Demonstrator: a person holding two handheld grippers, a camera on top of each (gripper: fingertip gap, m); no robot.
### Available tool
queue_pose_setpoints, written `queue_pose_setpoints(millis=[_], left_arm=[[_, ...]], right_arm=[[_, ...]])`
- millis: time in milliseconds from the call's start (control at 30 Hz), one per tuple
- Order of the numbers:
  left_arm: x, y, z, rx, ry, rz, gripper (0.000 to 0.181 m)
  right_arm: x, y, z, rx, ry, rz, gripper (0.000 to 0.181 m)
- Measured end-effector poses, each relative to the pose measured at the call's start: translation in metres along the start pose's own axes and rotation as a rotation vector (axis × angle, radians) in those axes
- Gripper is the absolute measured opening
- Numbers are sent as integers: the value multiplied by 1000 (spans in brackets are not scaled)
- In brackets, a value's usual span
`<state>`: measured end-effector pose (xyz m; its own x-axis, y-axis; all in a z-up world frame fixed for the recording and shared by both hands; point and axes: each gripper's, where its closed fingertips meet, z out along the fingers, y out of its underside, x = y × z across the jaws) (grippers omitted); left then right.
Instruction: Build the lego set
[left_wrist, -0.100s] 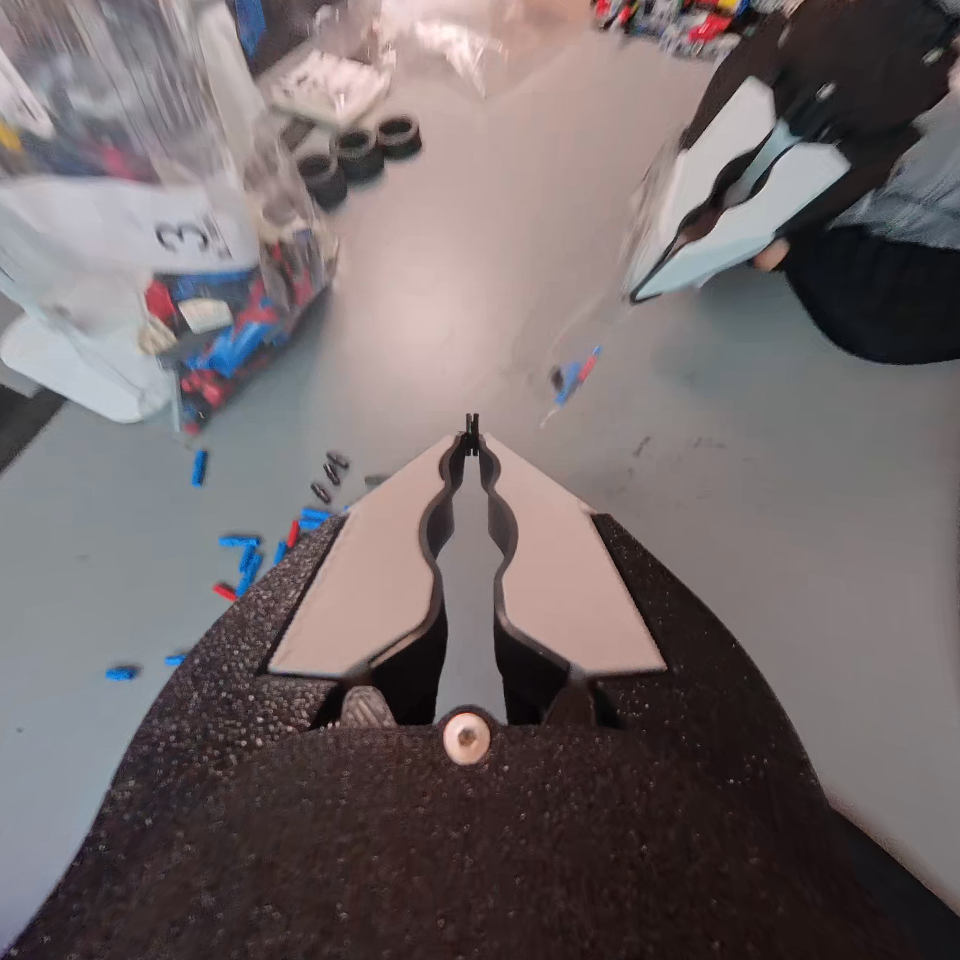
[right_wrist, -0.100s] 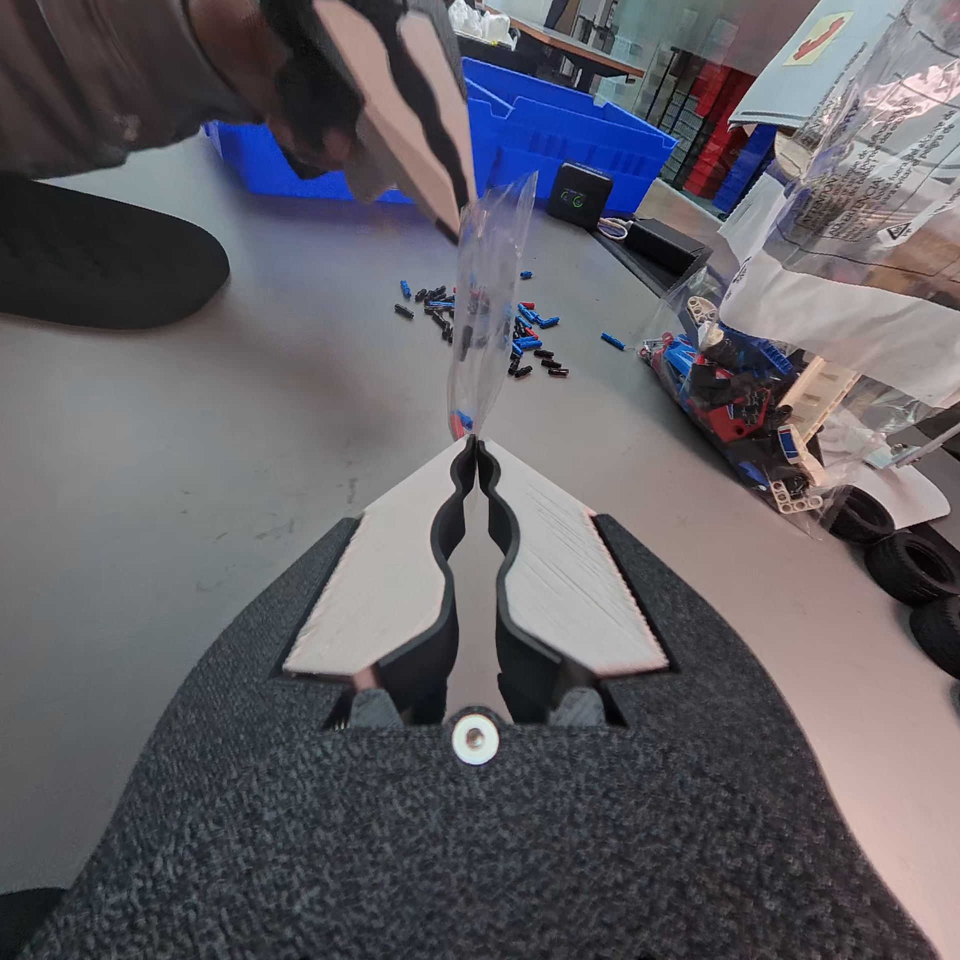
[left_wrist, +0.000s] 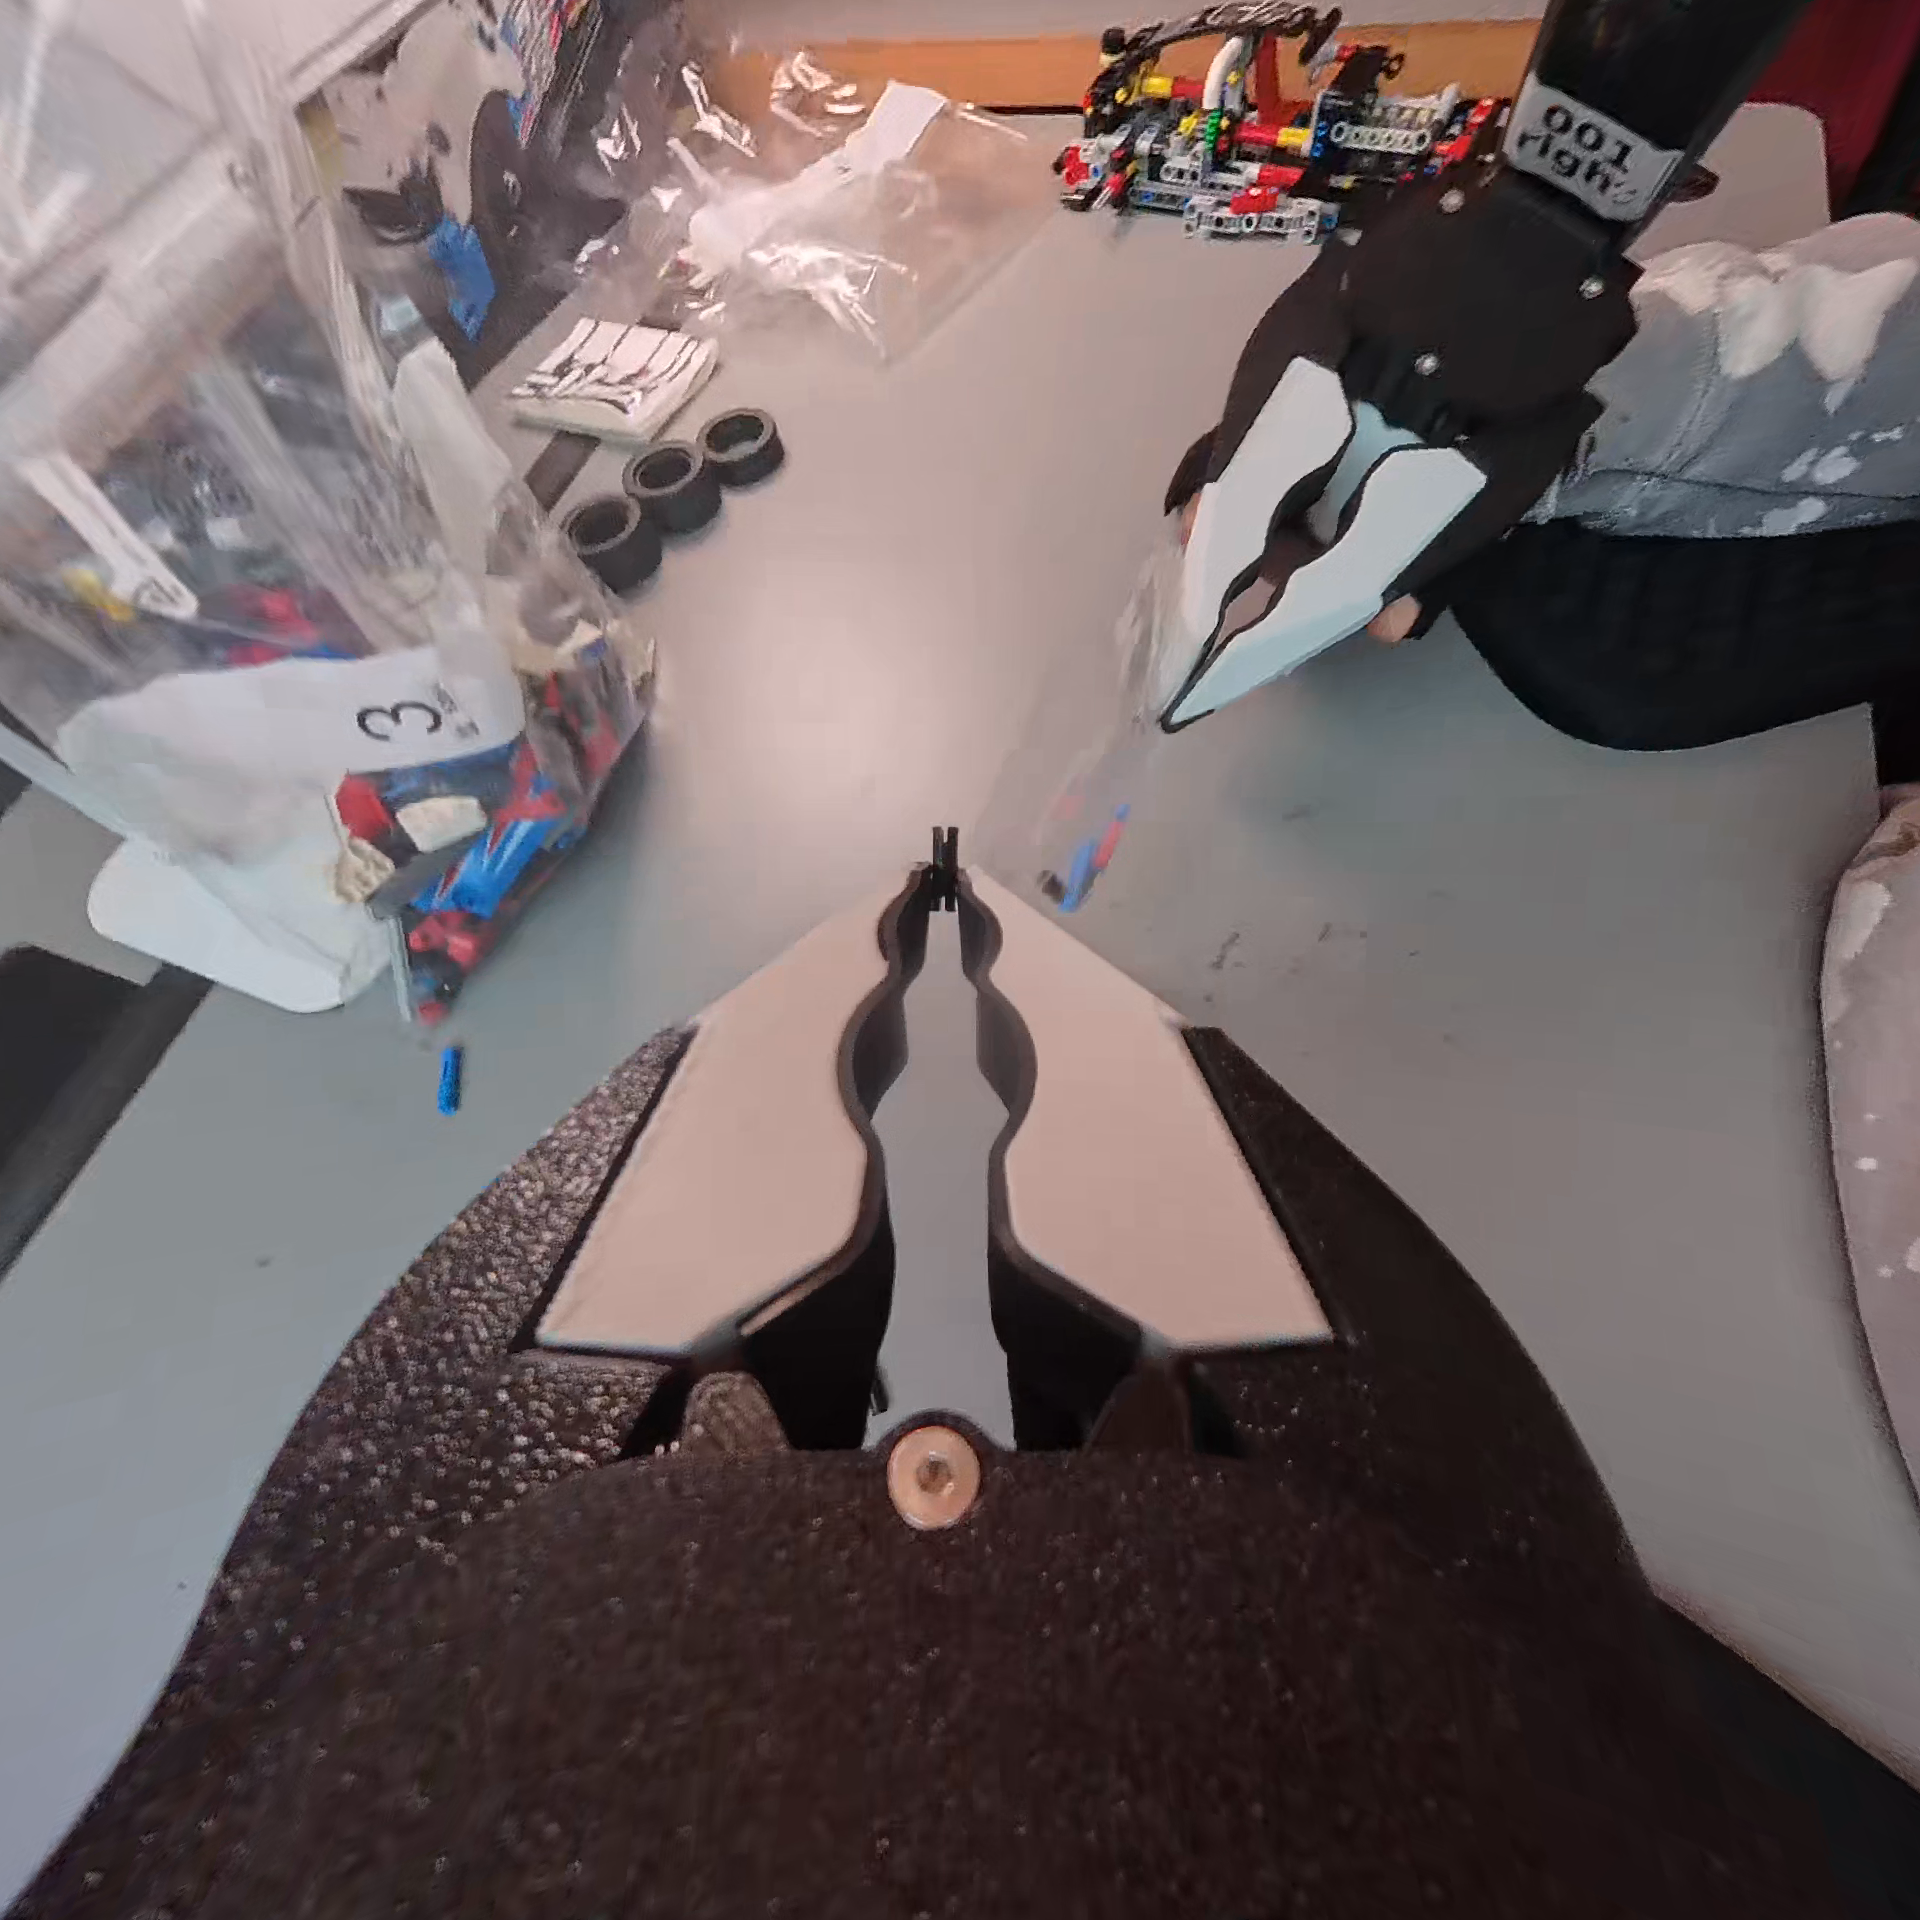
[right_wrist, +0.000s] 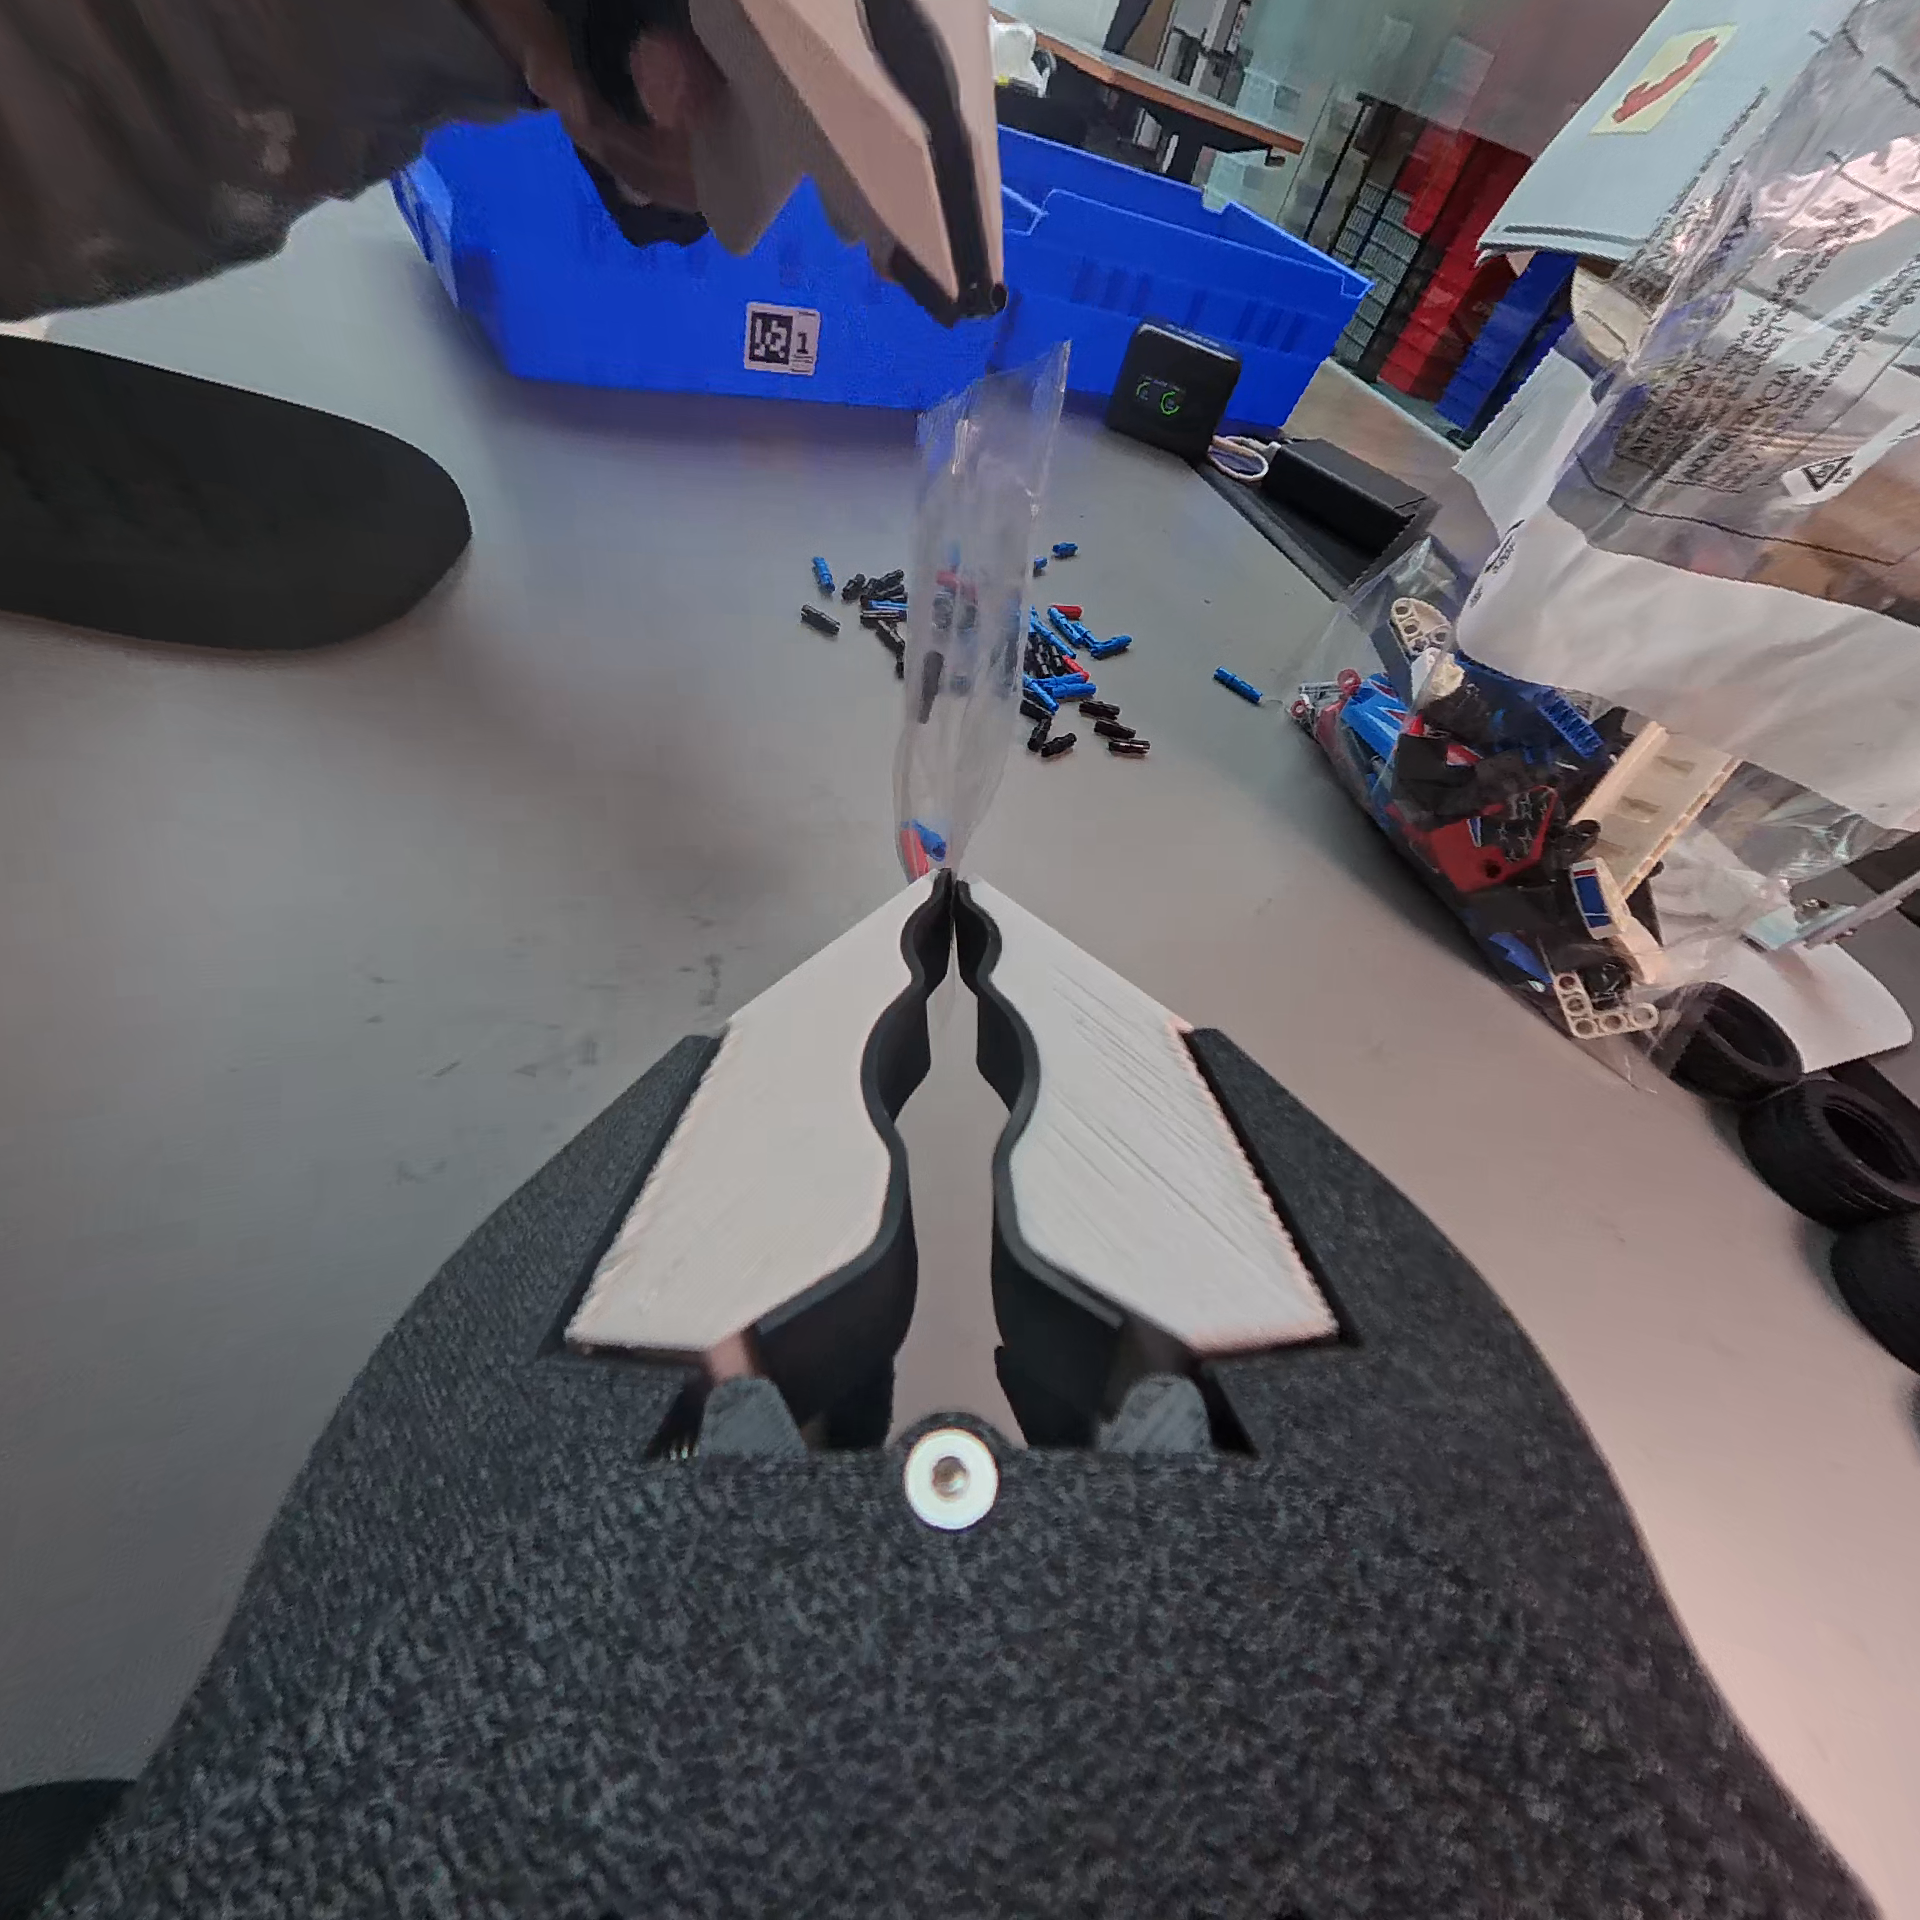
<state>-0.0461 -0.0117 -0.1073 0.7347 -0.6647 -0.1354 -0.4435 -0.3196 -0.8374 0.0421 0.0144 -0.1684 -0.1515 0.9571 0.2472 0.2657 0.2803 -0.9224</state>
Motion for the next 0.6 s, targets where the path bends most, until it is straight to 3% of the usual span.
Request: queue_pose_setpoints(millis=[267, 400, 500, 600], left_arm=[[22, -4, 16, -61, 114, 63, 14], [-7, 5, -1, -38, -18, -24, 15], [-32, 62, -12, -177, -132, -163, 16], [-26, 124, -10, -310, -149, -303, 18]], right_arm=[[-5, -2, 0, 5, -9, -13, 0], [-1, -1, -1, 6, -2, -3, 0], [3, -2, -3, 9, 12, 6, 0], [5, -2, -4, 18, 8, 25, 0]])
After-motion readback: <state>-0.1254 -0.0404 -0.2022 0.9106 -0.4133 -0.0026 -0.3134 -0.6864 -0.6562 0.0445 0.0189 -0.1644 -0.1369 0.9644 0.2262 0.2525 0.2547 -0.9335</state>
